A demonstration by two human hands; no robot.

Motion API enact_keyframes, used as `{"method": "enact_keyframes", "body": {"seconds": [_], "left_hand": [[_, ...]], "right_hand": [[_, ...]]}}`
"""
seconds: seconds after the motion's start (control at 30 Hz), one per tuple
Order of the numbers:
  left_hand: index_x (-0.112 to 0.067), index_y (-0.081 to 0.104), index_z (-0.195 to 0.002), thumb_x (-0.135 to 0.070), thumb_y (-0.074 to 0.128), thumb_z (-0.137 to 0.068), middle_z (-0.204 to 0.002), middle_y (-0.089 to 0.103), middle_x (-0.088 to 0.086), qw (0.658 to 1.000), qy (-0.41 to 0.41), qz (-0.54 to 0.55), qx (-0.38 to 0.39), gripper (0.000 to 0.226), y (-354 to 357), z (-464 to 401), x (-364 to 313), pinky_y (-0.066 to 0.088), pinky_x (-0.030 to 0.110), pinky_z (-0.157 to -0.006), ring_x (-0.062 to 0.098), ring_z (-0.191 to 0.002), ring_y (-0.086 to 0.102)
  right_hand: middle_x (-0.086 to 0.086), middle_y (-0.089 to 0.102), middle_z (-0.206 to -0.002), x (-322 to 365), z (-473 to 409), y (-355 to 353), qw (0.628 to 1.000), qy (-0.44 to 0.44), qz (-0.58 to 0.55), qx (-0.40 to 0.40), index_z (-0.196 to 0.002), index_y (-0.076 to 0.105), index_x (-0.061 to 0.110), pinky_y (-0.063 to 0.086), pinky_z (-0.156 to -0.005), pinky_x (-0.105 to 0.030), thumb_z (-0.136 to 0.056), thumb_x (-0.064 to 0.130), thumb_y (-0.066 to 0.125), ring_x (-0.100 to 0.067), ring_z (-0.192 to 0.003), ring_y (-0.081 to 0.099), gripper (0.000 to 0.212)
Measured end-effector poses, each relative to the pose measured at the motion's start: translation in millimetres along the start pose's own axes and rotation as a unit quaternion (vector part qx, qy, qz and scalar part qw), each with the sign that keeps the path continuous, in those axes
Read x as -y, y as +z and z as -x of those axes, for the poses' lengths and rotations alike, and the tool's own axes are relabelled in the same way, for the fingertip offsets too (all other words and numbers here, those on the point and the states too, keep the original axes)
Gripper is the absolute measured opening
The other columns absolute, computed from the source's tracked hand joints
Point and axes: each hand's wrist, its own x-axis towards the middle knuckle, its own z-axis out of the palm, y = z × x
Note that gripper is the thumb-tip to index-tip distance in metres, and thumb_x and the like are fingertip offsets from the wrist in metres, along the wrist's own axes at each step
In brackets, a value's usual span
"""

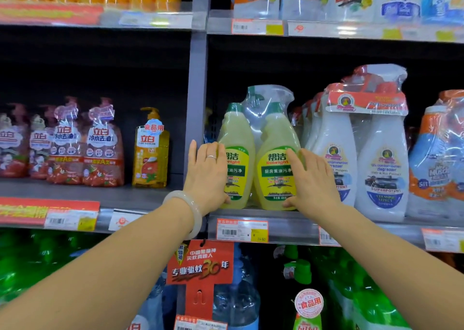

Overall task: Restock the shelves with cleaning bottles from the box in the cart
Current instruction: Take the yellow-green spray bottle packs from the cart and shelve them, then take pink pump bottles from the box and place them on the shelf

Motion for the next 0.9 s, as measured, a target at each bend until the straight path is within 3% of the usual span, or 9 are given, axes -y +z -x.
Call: {"method": "enact_keyframes", "body": {"seconds": [0.13, 0.2, 0.33, 0.43, 0.63, 0.7, 0.8, 0.87, 0.9], "left_hand": [[-0.005, -0.001, -0.150, -0.054, 0.070, -0.074, -0.156, 0.009, 0.012, 1.000, 0.008, 0.013, 0.006, 0.115, -2, 1, 3, -0.010, 0.047, -0.116, 0.030, -0.145, 0.006], [-0.006, -0.005, -0.150, -0.052, 0.067, -0.078, -0.159, 0.001, 0.011, 0.999, 0.013, 0.033, 0.003, 0.111, -3, 6, 3, -0.010, 0.047, -0.116, 0.029, -0.147, -0.002], [-0.007, -0.006, -0.150, -0.047, 0.059, -0.086, -0.160, -0.005, 0.008, 0.999, 0.037, 0.035, -0.018, 0.100, 0, 30, 13, -0.010, 0.046, -0.117, 0.026, -0.147, -0.010], [-0.007, -0.002, -0.151, -0.045, 0.056, -0.089, -0.160, -0.001, 0.008, 1.000, 0.020, 0.017, -0.004, 0.093, -2, 58, 40, -0.010, 0.043, -0.117, 0.025, -0.148, -0.006], [-0.005, -0.001, -0.151, -0.037, 0.056, -0.091, -0.160, -0.001, 0.012, 0.987, -0.066, -0.079, 0.125, 0.089, -12, 153, 139, -0.004, 0.045, -0.118, 0.028, -0.147, -0.002], [-0.005, -0.002, -0.151, -0.036, 0.054, -0.092, -0.160, -0.002, 0.012, 0.973, -0.101, -0.111, 0.175, 0.087, -12, 190, 176, -0.003, 0.046, -0.118, 0.029, -0.147, -0.003], [-0.005, 0.003, -0.151, -0.037, 0.057, -0.090, -0.159, 0.004, 0.011, 0.952, -0.154, -0.132, 0.231, 0.087, -14, 245, 224, 0.001, 0.047, -0.118, 0.028, -0.147, 0.003], [0.001, 0.028, -0.145, -0.039, 0.071, -0.074, -0.150, 0.031, 0.019, 0.949, -0.167, -0.131, 0.235, 0.091, -15, 282, 254, 0.024, 0.049, -0.114, 0.033, -0.140, 0.030], [0.002, 0.046, -0.134, -0.043, 0.079, -0.058, -0.136, 0.051, 0.020, 0.948, -0.184, -0.126, 0.226, 0.093, -16, 301, 271, 0.040, 0.049, -0.102, 0.034, -0.127, 0.050]], "right_hand": [[-0.011, 0.012, -0.153, -1, 2, -6, 1.000, -0.006, 0.005, 0.027, -0.150, 0.005, 0.020, 0.009, -0.117, -0.039, -0.068, 0.046, 0.078, -0.029, -0.142, 0.013, 0.113], [-0.013, 0.016, -0.151, 0, 6, -11, 1.000, -0.012, -0.004, 0.012, -0.149, 0.015, 0.016, 0.013, -0.116, -0.041, -0.070, 0.041, 0.078, -0.031, -0.140, 0.016, 0.104], [-0.024, 0.053, -0.123, 29, 10, -14, 0.991, -0.091, -0.026, -0.096, -0.122, 0.054, 0.000, 0.045, -0.093, -0.051, -0.046, 0.022, 0.093, -0.044, -0.112, 0.053, 0.089], [-0.027, 0.060, -0.113, 84, 16, -10, 0.976, -0.156, -0.079, -0.133, -0.112, 0.059, -0.004, 0.051, -0.082, -0.053, -0.037, 0.018, 0.095, -0.047, -0.102, 0.061, 0.086], [-0.026, 0.063, -0.107, 215, 50, 3, 0.950, -0.259, -0.169, -0.034, -0.108, 0.063, -0.003, 0.056, -0.072, -0.048, -0.032, 0.025, 0.096, -0.044, -0.093, 0.064, 0.087], [-0.023, 0.058, -0.119, 255, 62, 5, 0.945, -0.283, -0.163, 0.029, -0.120, 0.057, 0.000, 0.053, -0.081, -0.046, -0.048, 0.031, 0.092, -0.042, -0.105, 0.059, 0.086], [-0.018, 0.029, -0.147, 315, 85, 9, 0.911, -0.356, -0.185, 0.102, -0.145, 0.029, 0.007, 0.030, -0.110, -0.039, -0.083, 0.033, 0.066, -0.035, -0.136, 0.030, 0.076], [-0.013, 0.017, -0.154, 362, 100, 10, 0.897, -0.380, -0.178, 0.140, -0.147, 0.022, 0.012, 0.022, -0.114, -0.034, -0.088, 0.037, 0.059, -0.029, -0.142, 0.019, 0.075], [-0.013, 0.017, -0.153, 388, 108, 12, 0.889, -0.393, -0.182, 0.148, -0.146, 0.023, 0.013, 0.023, -0.113, -0.034, -0.088, 0.038, 0.058, -0.028, -0.142, 0.019, 0.072]]}}
